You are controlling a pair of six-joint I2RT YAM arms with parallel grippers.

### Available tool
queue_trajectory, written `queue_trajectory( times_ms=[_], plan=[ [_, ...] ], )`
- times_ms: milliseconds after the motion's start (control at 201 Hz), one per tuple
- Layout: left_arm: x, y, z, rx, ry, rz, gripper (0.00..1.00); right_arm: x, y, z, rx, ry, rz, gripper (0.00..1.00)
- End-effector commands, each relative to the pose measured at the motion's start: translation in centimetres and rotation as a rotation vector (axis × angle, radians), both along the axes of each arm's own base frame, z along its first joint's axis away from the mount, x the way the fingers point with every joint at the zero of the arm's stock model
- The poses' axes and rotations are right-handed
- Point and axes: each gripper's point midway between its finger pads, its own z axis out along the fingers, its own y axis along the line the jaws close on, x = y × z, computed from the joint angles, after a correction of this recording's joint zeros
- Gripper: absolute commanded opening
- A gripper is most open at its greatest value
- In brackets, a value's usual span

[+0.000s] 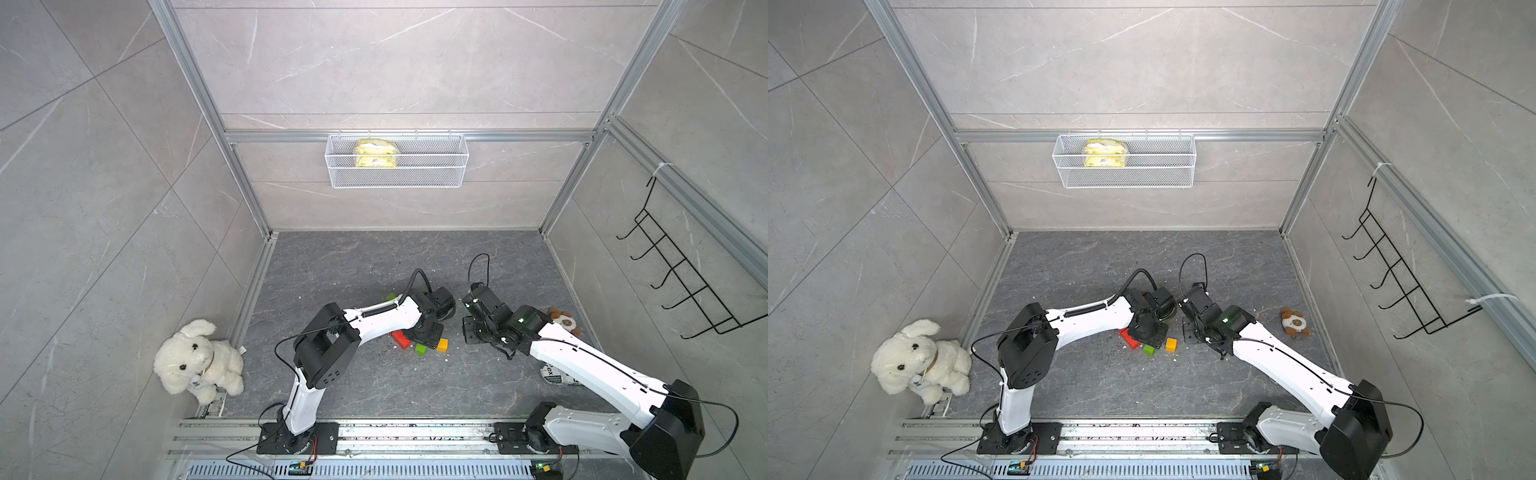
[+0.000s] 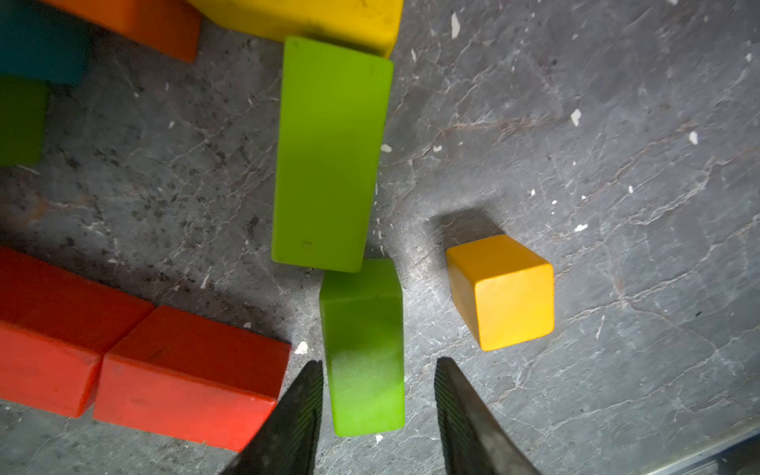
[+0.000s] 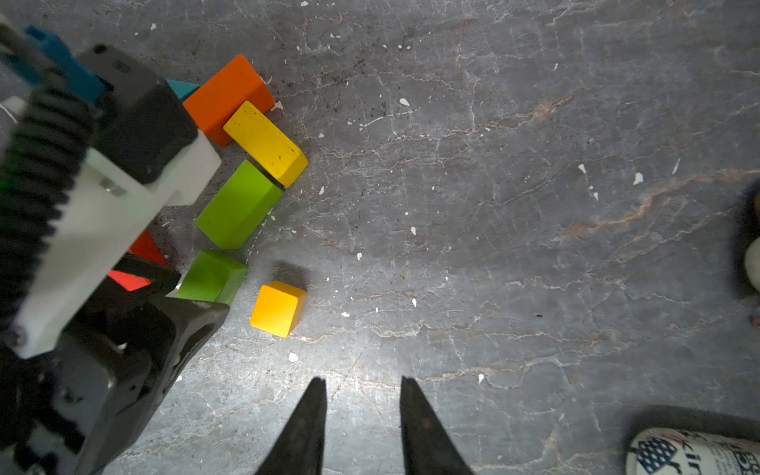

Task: Assemble a heart with building blocks
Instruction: Place the building block at the center of the board, then assemble the building block at the center of the board.

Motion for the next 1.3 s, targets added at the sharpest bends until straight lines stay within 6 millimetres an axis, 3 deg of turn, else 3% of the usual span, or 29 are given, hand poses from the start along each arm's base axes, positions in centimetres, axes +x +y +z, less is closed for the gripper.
queue_trajectory(
  times_ms=[0, 319, 632, 926, 1041, 1185, 1300],
  plan=[
    [-0.1, 0.3, -0.1, 0.043, -0.002, -0.026, 0.45, -0.7, -0.8, -0.1, -0.011, 0.016, -0.017, 0.34],
    [-0.2, 0.4, -0.8, 0.080, 0.017, -0.054, 0.54, -0.8, -1.2, 0.3, -0.017, 0.012, -0.018, 0.34],
    [1.2, 0.4, -0.6, 0.108, -0.033, -0.036, 0.30, -0.9, -1.4, 0.7, -0.019, 0.006, -0.021, 0.34],
    [1.8, -0.2, -1.2, 0.116, -0.038, -0.044, 0.27, -1.0, -1.4, 0.3, -0.019, 0.016, -0.022, 0.34],
    [1.7, -0.1, -1.3, 0.116, -0.034, -0.047, 0.28, -0.9, -1.3, 0.2, -0.018, 0.017, -0.021, 0.34],
    [1.7, 0.2, -1.3, 0.126, -0.042, -0.044, 0.45, -0.9, -1.2, 0.1, -0.016, 0.021, -0.021, 0.34],
    [1.9, 0.3, -1.2, 0.123, -0.049, -0.039, 0.43, -0.9, -1.2, 0.1, -0.013, 0.018, -0.021, 0.34]
  ],
)
